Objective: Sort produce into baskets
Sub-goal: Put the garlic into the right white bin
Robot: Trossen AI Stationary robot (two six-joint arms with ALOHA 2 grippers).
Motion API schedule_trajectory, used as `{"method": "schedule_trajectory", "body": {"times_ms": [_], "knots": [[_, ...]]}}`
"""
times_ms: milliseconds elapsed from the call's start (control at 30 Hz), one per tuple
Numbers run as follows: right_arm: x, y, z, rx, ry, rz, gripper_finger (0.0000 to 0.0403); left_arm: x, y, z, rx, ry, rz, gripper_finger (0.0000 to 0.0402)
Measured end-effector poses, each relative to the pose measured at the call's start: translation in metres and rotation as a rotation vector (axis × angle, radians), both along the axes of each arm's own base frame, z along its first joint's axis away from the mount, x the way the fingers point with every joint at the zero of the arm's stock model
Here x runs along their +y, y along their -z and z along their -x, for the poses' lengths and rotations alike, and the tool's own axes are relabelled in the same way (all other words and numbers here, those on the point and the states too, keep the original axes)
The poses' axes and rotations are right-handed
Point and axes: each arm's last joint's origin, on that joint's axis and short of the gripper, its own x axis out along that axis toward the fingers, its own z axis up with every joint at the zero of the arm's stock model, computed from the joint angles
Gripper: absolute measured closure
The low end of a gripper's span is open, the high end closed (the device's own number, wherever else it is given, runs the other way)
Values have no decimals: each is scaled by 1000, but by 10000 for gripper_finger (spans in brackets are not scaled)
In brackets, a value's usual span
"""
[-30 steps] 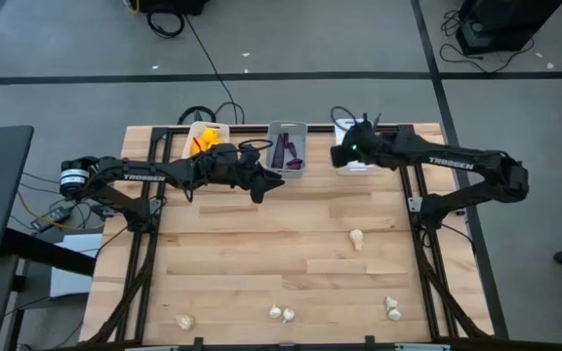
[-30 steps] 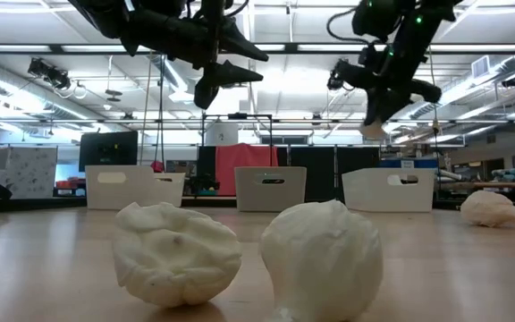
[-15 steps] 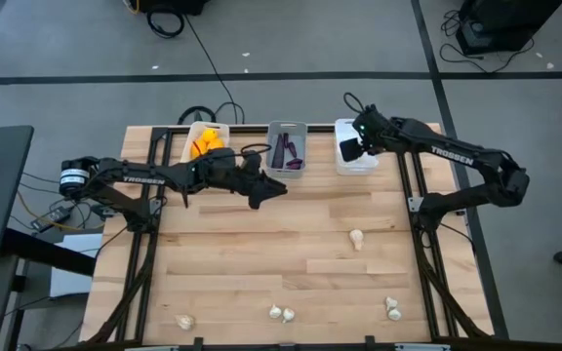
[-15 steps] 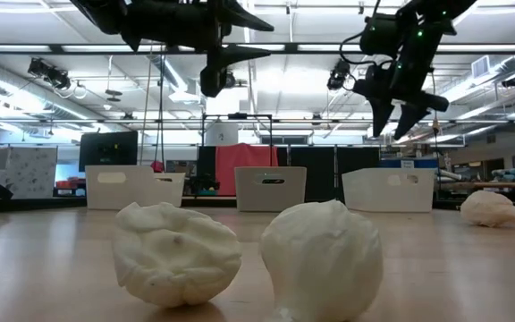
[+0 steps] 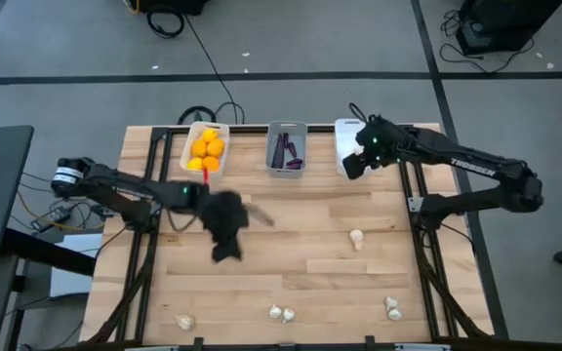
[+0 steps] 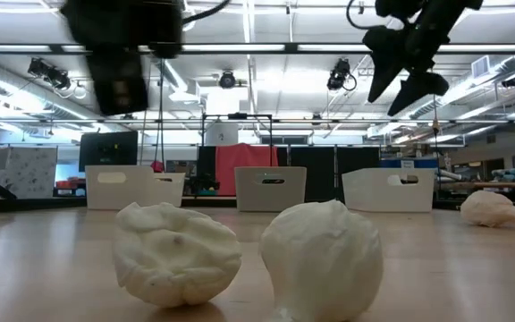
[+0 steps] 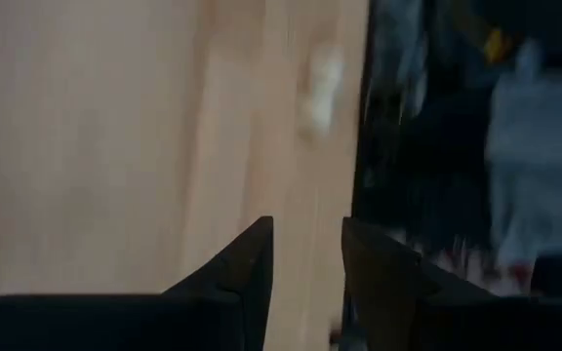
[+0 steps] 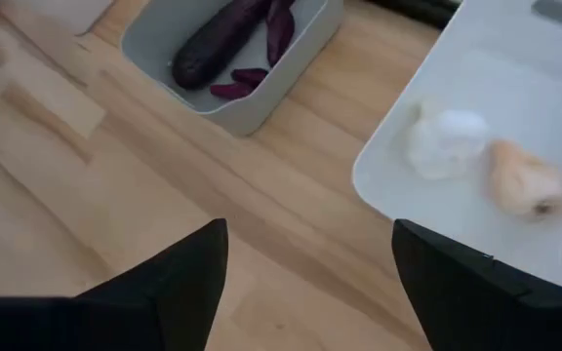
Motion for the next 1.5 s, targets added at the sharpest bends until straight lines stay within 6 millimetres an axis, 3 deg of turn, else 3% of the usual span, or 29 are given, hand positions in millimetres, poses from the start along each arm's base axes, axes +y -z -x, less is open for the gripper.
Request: {"method": "schedule_trajectory", "body": {"times_ms": [133, 367, 567, 867, 1233, 1500], "knots": [[10, -1, -3, 32, -5, 65, 110, -33, 9, 17, 189, 39, -19, 274], [20, 9, -18, 90, -22, 92, 111, -83, 14, 44, 433, -155, -6, 265], [29, 25, -37, 146, -82, 79, 111, -115, 17, 64, 473, -279, -34, 222], [39, 52, -67, 203, -157, 42, 111, -167, 42, 83, 412, -73, -116, 167], [77, 83, -90, 293, -229, 65, 111, -194, 71, 103, 467, 28, -210, 165], [99, 86, -97, 251, -222, 137, 111, -202, 78, 104, 453, 41, -201, 188]]}}
